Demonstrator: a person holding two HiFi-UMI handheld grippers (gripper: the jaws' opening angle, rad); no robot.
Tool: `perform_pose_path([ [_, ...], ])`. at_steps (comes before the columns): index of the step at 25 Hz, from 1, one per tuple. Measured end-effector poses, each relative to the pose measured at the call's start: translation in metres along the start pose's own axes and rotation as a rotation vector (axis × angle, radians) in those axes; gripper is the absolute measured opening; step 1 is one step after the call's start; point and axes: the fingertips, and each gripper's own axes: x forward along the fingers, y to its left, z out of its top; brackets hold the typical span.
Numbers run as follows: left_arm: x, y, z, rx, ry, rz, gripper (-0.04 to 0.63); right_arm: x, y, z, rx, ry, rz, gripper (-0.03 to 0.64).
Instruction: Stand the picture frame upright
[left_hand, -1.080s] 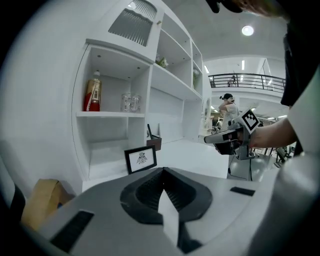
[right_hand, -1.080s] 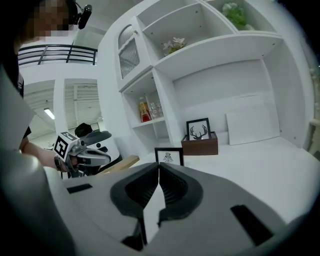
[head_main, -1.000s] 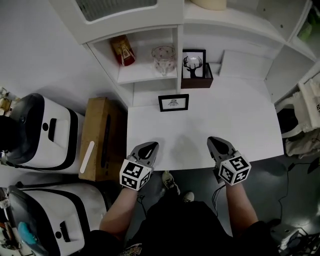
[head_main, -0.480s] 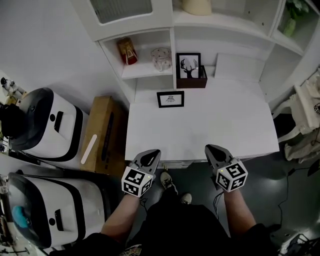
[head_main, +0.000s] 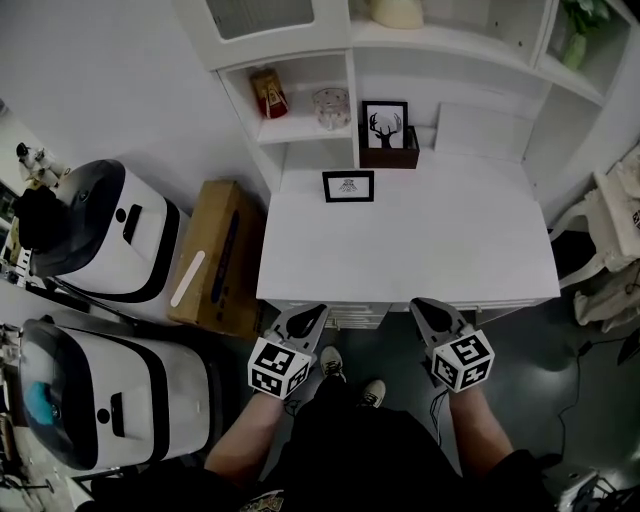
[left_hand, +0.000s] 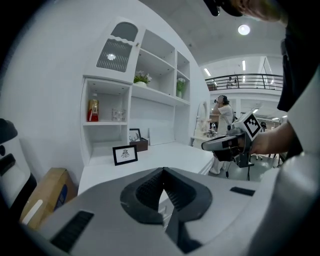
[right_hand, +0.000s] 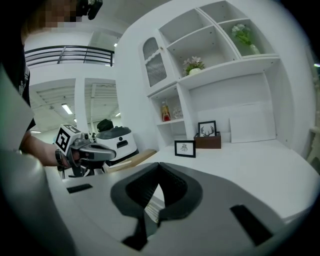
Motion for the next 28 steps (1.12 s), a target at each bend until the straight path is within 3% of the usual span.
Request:
perform_pose_path([
  [9,-0.017,-0.005,-0.003,-0.001,0.003,-0.016,0.005,-0.005,0.02,-0.008,0.015,0.007,-0.003,0.004],
  [28,-0.057,0.03,-0.024,0.028,0.007,-0.168,0.005,0.009,0.087,-0.02,0.075,-0.018,-0.158,0.003],
])
